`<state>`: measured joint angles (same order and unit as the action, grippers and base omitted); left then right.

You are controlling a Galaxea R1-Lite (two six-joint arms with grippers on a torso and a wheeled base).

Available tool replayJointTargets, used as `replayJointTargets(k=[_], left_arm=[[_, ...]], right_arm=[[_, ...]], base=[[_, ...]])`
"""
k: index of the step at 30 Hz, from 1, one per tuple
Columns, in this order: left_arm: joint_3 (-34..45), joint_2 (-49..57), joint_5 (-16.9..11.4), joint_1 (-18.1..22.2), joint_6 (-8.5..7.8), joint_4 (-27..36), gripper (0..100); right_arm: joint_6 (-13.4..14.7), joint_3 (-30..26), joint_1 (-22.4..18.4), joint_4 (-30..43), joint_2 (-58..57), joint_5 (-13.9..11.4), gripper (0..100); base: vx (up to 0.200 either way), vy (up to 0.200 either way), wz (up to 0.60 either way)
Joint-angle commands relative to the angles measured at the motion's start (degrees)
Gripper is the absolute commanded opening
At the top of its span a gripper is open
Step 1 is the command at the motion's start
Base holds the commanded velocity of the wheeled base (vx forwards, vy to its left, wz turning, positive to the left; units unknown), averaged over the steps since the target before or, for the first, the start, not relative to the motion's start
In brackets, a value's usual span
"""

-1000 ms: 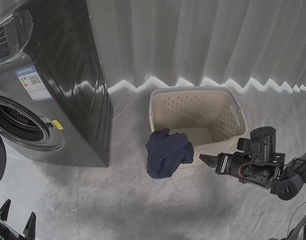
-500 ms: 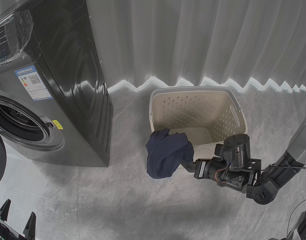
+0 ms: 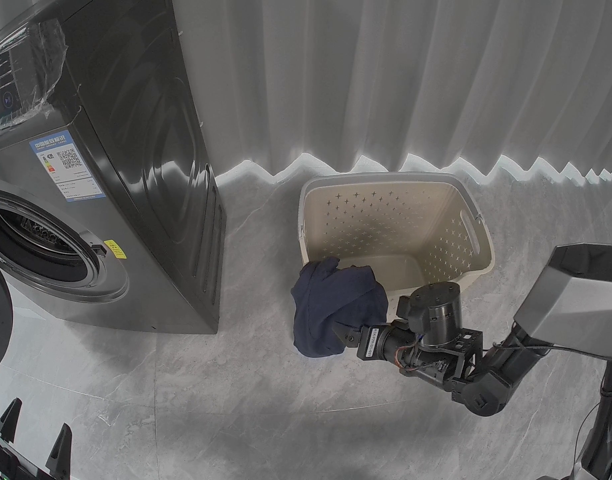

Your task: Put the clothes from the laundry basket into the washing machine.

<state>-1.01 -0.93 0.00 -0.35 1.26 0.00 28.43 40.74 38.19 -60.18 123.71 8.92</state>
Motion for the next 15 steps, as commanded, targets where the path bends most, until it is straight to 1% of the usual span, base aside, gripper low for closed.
replayJointTargets(k=[1,4,12,15], left_arm=[[0.9,0.3,0.0,0.0,-0.03,0.0,100],[0.9,0.3,0.0,0.0,0.06,0.0,100],[0.9,0.3,0.0,0.0,0.06,0.0,100],[0.9,0.3,0.0,0.0,0.06,0.0,100]], right_arm=[[-0.1,4.1,0.0,-0.4,5.7,-0.1,100],[-0.2,6.4,-0.2,-0.3,7.0,-0.5,100],[-0.4,10.9,-0.9,-0.6,11.5,-0.5,100],[-0.6,11.6,-1.1,-2.7,12.2,-0.5,100]], base=[[0.0,0.0,0.0],[0.0,0.0,0.0],[0.0,0.0,0.0],[0.0,0.0,0.0]])
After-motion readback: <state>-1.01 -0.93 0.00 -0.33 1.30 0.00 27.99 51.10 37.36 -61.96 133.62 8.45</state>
